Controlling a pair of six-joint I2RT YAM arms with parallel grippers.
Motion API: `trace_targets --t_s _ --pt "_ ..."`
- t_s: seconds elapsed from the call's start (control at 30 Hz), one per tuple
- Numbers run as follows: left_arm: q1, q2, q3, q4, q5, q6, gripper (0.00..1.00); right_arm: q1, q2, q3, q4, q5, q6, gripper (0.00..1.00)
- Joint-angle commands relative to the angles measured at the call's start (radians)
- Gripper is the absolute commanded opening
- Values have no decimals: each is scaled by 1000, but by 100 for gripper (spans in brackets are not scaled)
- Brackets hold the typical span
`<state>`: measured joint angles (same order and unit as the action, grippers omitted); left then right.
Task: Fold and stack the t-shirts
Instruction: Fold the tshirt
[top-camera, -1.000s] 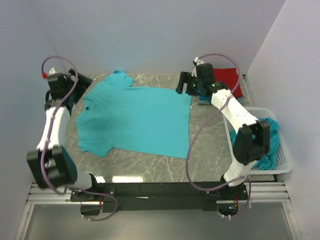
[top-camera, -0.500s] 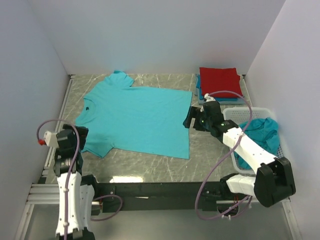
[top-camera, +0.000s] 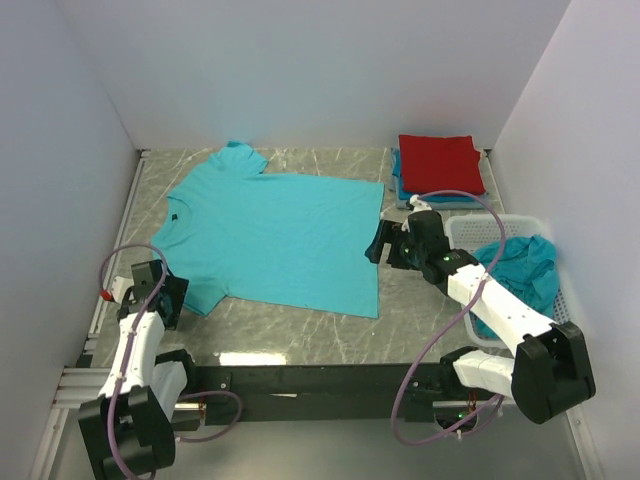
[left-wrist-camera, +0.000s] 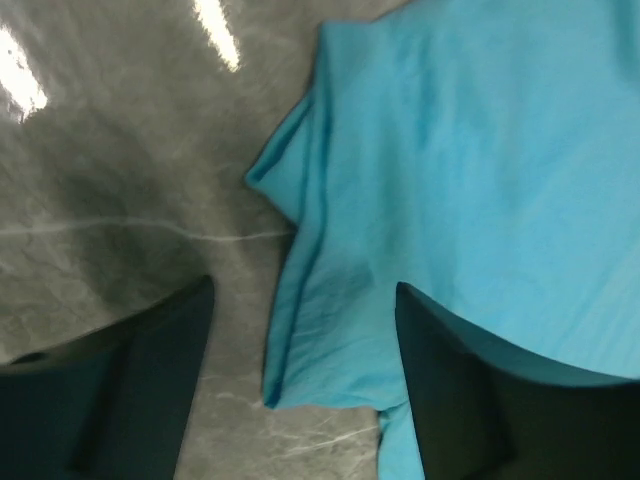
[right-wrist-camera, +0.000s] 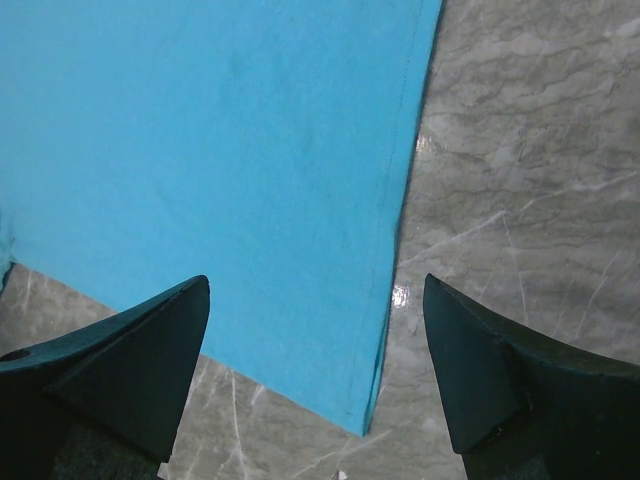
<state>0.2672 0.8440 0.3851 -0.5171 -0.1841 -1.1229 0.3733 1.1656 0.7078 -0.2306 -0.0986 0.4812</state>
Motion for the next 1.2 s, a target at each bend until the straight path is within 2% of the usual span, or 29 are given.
trace_targets --t_s 0.0,0.07,0.13,0.43,0.53,0.73,0.83,0.93,1.17 --pt "4 23 -34 66 63 -9 73 4 -37 9 37 16 -12 93" --pt "4 33 -51 72 45 -9 62 4 -34 12 28 26 -13 93" --pt "6 36 -61 71 26 -8 58 6 -32 9 30 31 -12 93" --pt "4 98 -61 124 0 20 56 6 -32 7 34 30 -7 93" --pt "6 136 -63 166 28 35 52 4 -27 9 33 36 -4 93" --pt "4 193 -74 221 63 77 37 4 -21 12 22 39 -1 92" --pt "4 184 -75 216 67 90 24 4 -15 10 16 28 2 91" --pt "4 143 -89 210 67 101 1 12 -9 4 22 1 -4 90" --pt "4 4 -130 200 99 94 0 116 29 22 -21 66 -27 90"
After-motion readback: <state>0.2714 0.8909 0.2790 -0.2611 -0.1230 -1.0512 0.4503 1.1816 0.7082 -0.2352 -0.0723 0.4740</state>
